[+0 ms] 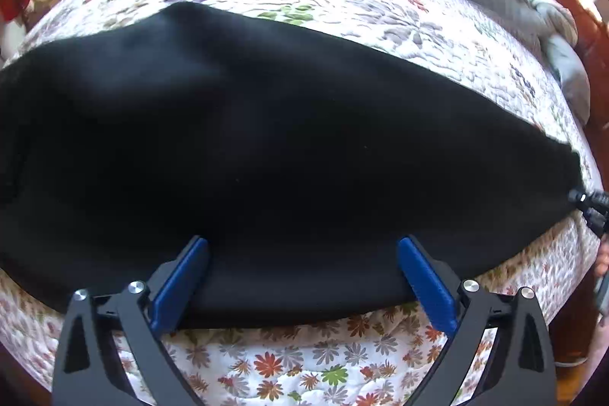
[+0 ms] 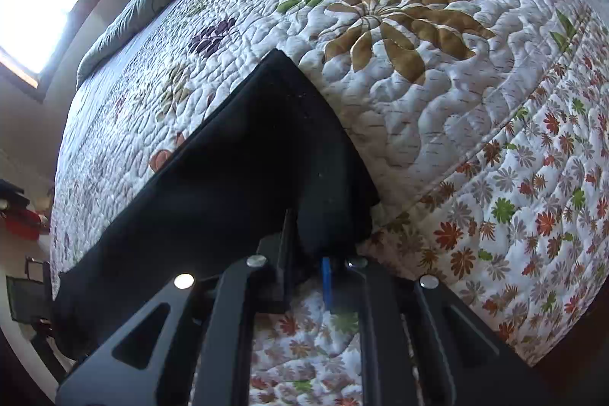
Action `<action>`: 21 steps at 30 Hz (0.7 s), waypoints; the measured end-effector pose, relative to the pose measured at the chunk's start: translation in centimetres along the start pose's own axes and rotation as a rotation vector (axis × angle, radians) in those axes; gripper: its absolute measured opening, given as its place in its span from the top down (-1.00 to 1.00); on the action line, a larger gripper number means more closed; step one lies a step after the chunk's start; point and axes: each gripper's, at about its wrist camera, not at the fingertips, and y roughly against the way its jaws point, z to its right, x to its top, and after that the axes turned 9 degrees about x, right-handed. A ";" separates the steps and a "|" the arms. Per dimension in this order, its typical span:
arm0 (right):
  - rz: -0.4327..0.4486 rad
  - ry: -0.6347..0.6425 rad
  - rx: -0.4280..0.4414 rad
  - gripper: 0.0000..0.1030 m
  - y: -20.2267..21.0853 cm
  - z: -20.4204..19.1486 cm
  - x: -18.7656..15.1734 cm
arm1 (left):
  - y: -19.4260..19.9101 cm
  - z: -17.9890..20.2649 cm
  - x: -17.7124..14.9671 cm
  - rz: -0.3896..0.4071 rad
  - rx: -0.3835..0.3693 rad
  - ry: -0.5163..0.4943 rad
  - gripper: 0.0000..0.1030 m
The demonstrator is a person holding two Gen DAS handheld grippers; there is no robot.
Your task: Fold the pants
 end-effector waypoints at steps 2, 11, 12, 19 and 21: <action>0.033 0.025 0.011 0.81 1.4 -1.0 0.1 | 0.7 -1.4 0.3 -0.006 -0.067 0.078 -0.92; 0.100 0.319 0.151 0.80 5.8 -13.8 -2.6 | 3.6 -7.4 0.2 0.031 -0.115 0.295 -0.92; 0.089 0.363 0.162 0.79 5.5 -15.6 -3.4 | 3.7 -7.8 0.1 0.033 -0.113 0.303 -0.92; 0.020 0.540 0.207 0.79 3.1 -23.9 -7.4 | 3.8 -11.3 -1.0 0.026 -0.087 0.367 -0.92; -0.003 0.571 0.219 0.79 2.3 -25.5 -8.4 | 3.7 -12.1 -1.1 0.031 -0.080 0.383 -0.92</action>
